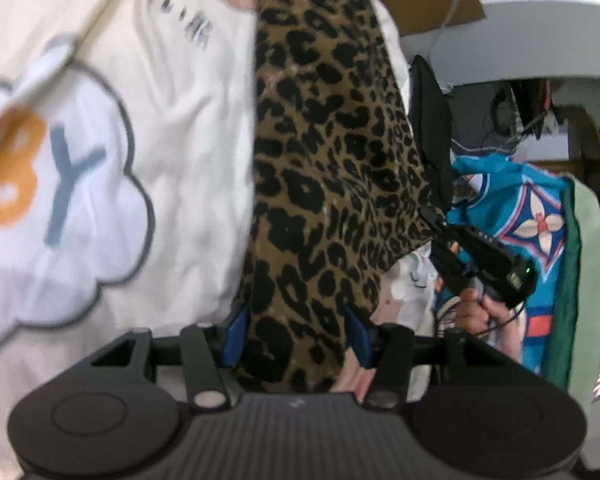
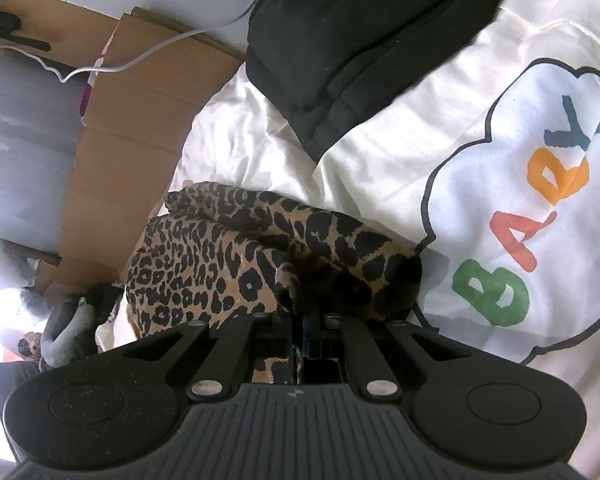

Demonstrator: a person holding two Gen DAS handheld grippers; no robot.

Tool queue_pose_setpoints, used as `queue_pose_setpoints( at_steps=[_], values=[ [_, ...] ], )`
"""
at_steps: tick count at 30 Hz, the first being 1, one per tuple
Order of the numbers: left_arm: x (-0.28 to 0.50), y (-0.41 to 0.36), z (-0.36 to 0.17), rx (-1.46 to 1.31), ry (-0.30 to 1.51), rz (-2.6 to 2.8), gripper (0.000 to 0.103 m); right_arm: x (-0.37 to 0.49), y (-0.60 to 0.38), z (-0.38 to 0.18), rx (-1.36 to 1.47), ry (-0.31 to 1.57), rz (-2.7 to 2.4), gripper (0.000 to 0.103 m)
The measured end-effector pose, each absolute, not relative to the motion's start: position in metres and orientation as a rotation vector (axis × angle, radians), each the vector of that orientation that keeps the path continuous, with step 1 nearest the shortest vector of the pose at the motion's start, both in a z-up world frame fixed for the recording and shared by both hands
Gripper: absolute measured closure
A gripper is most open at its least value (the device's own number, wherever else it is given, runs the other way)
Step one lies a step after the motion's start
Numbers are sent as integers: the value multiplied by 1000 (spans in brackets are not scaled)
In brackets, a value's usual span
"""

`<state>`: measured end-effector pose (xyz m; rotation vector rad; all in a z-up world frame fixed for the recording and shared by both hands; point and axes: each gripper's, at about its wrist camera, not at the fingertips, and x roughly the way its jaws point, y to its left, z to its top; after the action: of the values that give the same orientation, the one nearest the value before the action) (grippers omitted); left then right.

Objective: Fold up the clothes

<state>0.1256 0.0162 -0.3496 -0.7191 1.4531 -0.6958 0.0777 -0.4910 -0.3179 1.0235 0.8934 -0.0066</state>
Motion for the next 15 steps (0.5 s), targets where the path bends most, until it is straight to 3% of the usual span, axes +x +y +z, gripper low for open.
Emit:
queue_pose_setpoints(
  at_steps=[1, 2, 3, 15],
  values=[
    [124, 16, -353, -756, 1456, -683, 65, 77, -492, -318, 1028, 891, -5, 101],
    [124, 17, -354, -780, 1454, -676, 94, 77, -492, -318, 1034, 887, -4, 101],
    [124, 18, -355, -804, 1452, -668, 102, 76, -493, -317, 1038, 882, -3, 101],
    [142, 28, -283, -807, 1226, -723, 101, 69, -501, -298, 1045, 813, 10, 101]
  ],
)
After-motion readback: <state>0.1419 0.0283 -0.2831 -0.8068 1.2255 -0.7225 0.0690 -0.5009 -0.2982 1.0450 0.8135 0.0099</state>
